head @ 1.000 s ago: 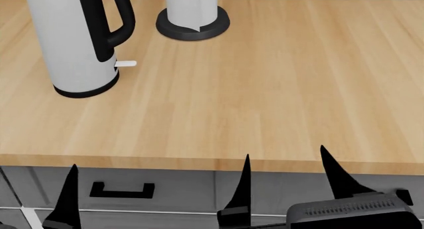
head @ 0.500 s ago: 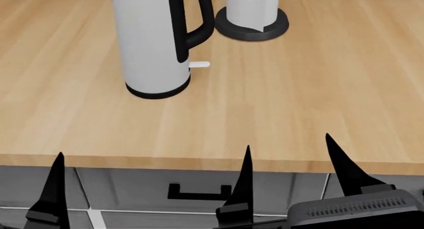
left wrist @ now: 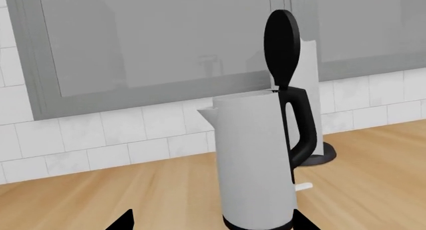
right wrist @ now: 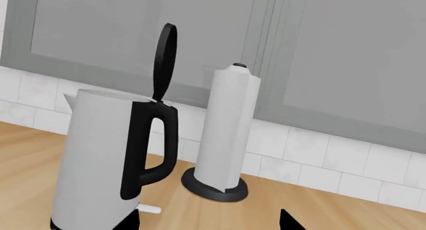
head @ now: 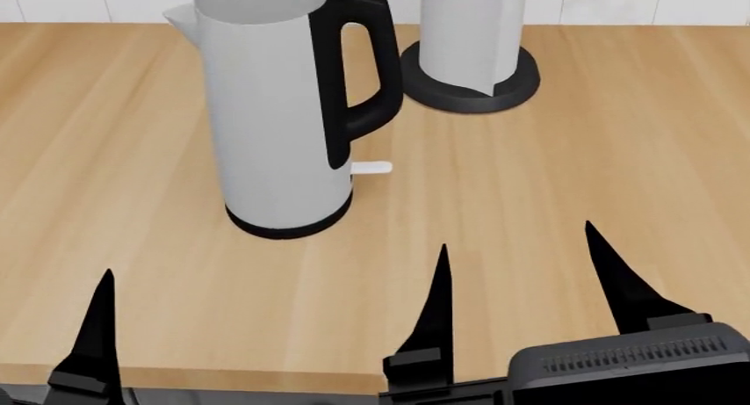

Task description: Close the lid of the electric kettle.

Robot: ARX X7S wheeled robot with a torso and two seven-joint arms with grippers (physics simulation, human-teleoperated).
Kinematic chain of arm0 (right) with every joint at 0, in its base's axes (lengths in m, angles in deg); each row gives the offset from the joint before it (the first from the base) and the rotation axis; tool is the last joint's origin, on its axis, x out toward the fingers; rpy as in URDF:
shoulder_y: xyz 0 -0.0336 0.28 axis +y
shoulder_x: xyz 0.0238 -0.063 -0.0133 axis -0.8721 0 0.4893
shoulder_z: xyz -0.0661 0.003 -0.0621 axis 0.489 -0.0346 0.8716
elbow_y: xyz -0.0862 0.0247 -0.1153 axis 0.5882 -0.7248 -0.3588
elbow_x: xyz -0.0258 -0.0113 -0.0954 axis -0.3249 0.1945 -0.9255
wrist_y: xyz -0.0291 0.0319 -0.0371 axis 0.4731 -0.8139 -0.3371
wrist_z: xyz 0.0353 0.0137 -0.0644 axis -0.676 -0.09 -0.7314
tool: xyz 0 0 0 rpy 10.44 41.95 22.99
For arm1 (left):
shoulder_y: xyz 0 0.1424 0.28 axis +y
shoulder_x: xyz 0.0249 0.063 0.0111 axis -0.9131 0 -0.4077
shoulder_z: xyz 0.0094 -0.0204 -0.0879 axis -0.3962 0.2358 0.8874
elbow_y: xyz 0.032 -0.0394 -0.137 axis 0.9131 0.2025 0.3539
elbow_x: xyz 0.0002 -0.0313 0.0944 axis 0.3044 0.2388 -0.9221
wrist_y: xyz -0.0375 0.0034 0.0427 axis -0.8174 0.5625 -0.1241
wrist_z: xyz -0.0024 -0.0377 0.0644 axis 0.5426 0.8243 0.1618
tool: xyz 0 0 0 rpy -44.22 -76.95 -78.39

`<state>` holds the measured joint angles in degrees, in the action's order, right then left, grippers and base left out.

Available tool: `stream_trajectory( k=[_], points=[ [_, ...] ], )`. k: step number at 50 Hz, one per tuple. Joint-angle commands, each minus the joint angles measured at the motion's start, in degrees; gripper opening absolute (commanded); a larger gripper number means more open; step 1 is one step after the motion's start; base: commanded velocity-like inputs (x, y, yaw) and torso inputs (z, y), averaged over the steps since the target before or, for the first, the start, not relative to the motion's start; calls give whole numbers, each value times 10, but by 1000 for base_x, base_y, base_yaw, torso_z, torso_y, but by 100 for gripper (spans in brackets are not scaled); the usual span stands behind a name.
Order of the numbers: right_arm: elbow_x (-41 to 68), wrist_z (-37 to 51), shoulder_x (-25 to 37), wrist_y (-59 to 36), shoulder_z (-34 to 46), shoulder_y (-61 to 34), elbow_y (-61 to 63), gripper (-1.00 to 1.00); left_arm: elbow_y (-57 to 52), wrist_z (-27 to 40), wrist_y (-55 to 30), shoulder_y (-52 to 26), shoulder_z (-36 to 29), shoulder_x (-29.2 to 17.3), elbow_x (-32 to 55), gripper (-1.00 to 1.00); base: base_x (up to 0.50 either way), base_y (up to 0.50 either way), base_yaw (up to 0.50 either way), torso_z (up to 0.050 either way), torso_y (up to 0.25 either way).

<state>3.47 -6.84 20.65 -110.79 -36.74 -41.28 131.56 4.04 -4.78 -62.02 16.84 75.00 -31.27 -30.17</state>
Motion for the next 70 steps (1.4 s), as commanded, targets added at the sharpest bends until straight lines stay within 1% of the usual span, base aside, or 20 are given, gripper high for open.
stream_trajectory(
  k=[1,11,15,16,20,25,26,27,29,33,37,42,49,51,57,62,70],
  points=[
    [1,5,5,-4,1,-1,3,100,1,6,0,0,-2,-5,8,100,492,0,0,0,0],
    [4,9,6,-9,4,-5,7,100,-4,14,-3,-3,4,-8,20,100,484,0,0,0,0],
    [-6,14,13,-25,26,-7,3,100,-8,17,3,-1,8,-8,27,100,232,0,0,0,4],
    [-8,13,14,-11,25,-4,3,100,-7,17,4,-1,8,-9,28,100,0,0,0,0,0],
    [21,2,7,-49,5,-24,5,100,-5,20,6,-1,7,-11,33,100,0,0,0,0,0],
    [104,-35,-7,-170,-76,-119,15,100,4,16,28,9,9,-12,38,100,0,0,0,0,0],
    [103,-32,4,-187,-69,-142,20,100,9,18,27,7,5,-14,33,100,0,0,0,0,0],
    [119,-40,-1,-212,-85,-167,18,100,5,19,21,4,7,-14,38,100,0,0,0,0,0],
    [135,-51,-3,-240,-104,-205,5,100,1,21,17,1,6,-16,39,100,0,0,0,0,0],
    [139,-52,16,-276,-112,-265,-6,100,10,25,22,2,5,-17,36,100,0,0,0,0,0],
    [156,-65,23,-313,-143,-319,-22,100,8,29,17,-1,-1,-20,36,100,0,0,0,0,0],
    [156,-67,51,-334,-115,-366,-50,100,8,31,22,4,2,-23,37,100,0,0,0,0,0],
    [158,-76,70,-350,-85,-456,-110,100,5,37,20,5,7,-26,45,100,0,0,0,0,0],
    [160,-78,71,-357,-86,-481,-124,100,8,39,25,7,5,-28,46,100,0,0,0,0,0],
    [157,-70,73,-384,-46,-567,-166,100,8,50,26,6,0,-35,49,100,0,0,0,0,0],
    [149,-70,80,-363,-16,-602,-212,100,5,61,27,7,-7,-44,46,100,0,0,0,0,0],
    [134,-82,73,-313,36,-651,-301,100,9,69,34,8,-9,-52,55,100,0,0,0,0,0]
  ],
)
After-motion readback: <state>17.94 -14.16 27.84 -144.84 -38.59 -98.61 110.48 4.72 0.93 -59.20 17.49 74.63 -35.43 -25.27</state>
